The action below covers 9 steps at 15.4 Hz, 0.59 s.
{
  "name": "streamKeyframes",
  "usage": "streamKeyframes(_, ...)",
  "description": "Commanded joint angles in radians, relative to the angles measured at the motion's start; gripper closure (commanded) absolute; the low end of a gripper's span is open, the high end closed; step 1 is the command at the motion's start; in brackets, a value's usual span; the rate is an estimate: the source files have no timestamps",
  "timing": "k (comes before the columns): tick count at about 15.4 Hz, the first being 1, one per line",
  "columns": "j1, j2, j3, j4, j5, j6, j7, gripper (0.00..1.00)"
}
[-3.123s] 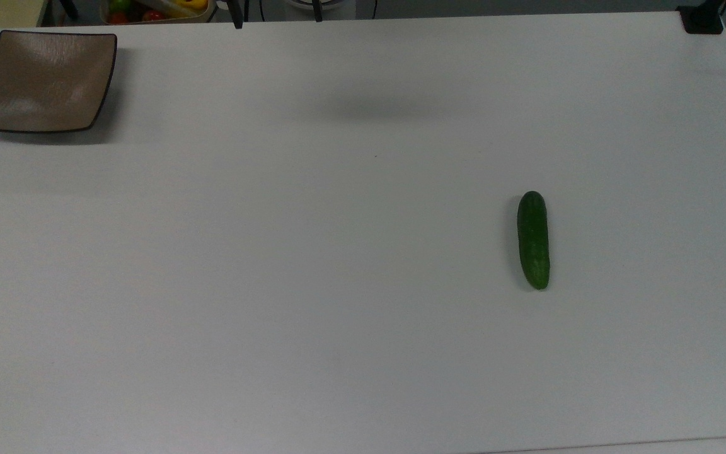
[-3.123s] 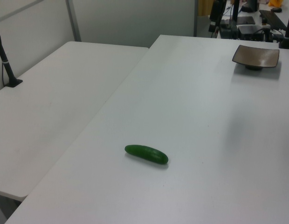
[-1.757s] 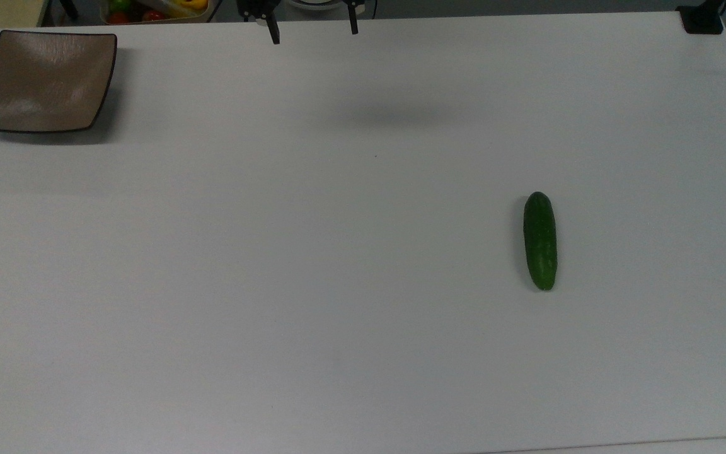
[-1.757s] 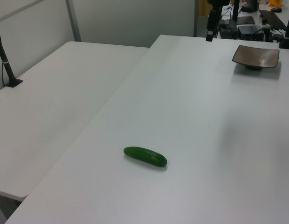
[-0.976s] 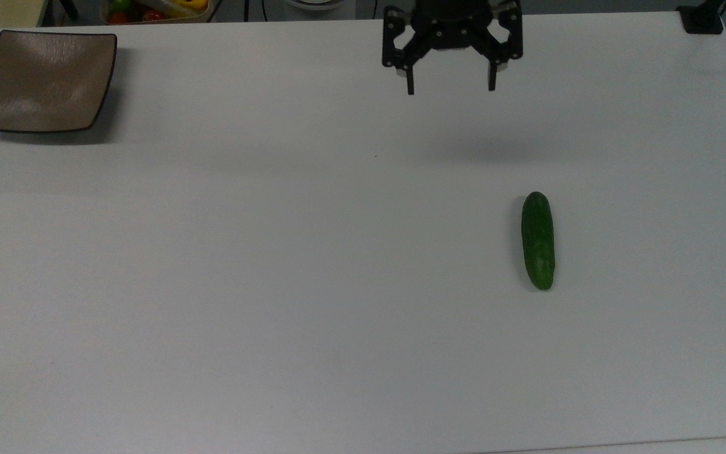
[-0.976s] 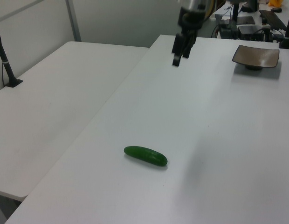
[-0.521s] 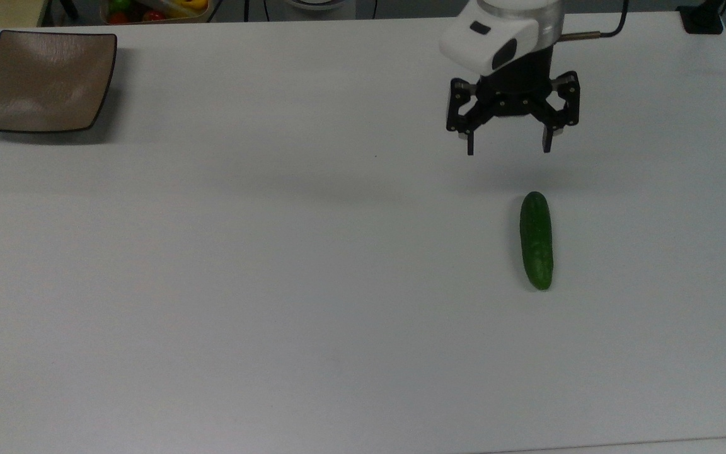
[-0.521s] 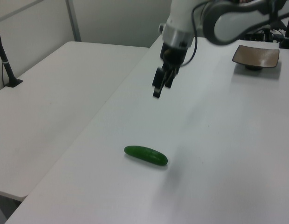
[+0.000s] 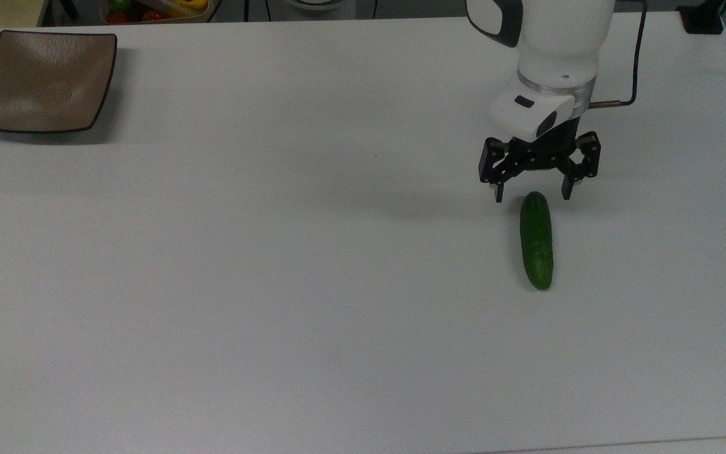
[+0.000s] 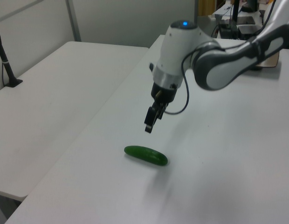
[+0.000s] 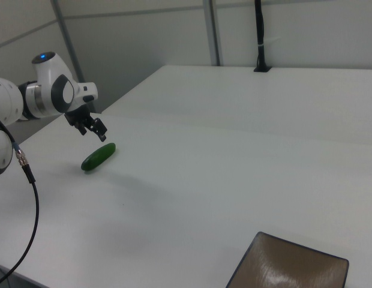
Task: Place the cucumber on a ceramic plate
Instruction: 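Lower the open gripper over the middle of the cucumber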
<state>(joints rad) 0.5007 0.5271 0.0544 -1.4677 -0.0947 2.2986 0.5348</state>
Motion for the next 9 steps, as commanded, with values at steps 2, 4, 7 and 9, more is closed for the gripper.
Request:
streamKeyframes(2,0.01,0.109,-0.001,0.032,-0.068,0.114,0.069,0.0)
streamKeyframes(4,0.013,0.135,-0.001,0.032,-0.094,0.142,0.077,0.0)
streamKeyframes(7,0.028,0.166,-0.001,0.033,-0.114,0.197,0.096,0.0)
streamKeyframes(9,0.038,0.18,-0.001,0.035,-0.155,0.217,0.123,0.0)
